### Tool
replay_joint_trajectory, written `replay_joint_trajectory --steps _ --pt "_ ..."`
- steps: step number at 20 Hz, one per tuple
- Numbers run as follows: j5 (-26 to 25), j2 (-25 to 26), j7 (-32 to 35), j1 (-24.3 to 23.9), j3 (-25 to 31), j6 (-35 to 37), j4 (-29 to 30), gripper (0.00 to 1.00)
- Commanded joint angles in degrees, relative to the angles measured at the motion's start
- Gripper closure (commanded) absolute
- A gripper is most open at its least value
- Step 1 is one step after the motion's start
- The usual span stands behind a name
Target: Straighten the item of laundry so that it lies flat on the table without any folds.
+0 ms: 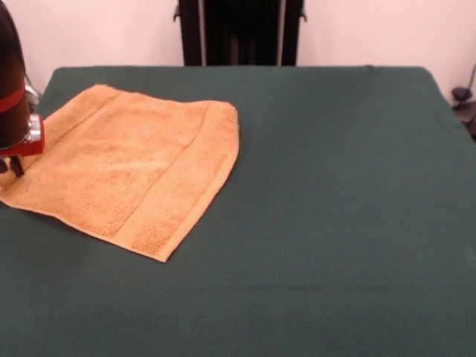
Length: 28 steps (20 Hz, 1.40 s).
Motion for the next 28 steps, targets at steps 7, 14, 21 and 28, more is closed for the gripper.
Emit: replay_joint_trajectory --steps 7,14,21,28 --pt "7.8 12.7 18.0 8.2 7.3 -11.1 -4.1 1.0" --pt "9.5 14.4 15.1 9.8 7.1 -8.5 -7.6 1.0" --pt "10.7 17.1 15.1 11.7 6.9 -7.6 -13.2 1.0" --pt "11.4 19.0 11.3 12.9 7.5 -7.4 -17.0 1.0"
